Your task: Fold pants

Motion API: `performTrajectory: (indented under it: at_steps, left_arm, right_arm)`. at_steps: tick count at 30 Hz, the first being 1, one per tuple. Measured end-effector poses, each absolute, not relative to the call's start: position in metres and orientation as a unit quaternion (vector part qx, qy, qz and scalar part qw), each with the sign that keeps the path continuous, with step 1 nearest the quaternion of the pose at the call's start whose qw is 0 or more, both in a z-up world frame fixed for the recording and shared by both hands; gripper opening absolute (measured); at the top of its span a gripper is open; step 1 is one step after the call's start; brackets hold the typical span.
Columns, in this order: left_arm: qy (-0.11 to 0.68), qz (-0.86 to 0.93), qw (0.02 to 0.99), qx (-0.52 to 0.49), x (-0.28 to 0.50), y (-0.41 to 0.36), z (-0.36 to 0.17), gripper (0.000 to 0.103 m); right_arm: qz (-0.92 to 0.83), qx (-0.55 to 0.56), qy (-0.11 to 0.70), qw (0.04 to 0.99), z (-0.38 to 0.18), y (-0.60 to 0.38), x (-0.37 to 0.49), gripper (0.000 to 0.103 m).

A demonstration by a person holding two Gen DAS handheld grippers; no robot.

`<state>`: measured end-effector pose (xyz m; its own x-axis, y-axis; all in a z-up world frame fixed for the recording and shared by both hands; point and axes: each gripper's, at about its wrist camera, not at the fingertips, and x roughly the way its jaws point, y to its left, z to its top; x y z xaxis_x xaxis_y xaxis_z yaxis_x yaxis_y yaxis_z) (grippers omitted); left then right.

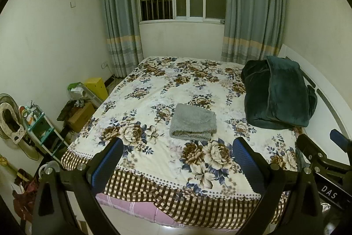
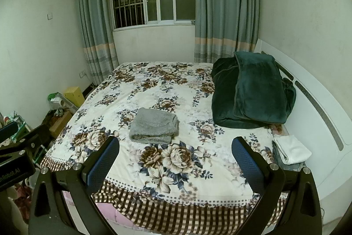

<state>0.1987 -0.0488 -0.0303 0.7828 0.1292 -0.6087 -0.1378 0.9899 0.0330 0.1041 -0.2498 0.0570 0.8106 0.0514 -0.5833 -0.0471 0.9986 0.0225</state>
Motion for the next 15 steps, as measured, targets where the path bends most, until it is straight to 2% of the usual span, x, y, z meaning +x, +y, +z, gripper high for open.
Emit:
performTrajectory:
  at_steps: [15]
  left_arm:
    - [0.318,0.077,0.945,-0.008,0.1988,-0.0456,-0.029,0.102]
  right_arm:
    - [0.025,0.005,0.307,0.951,0.0567,-0.2472,0.1031,0.103]
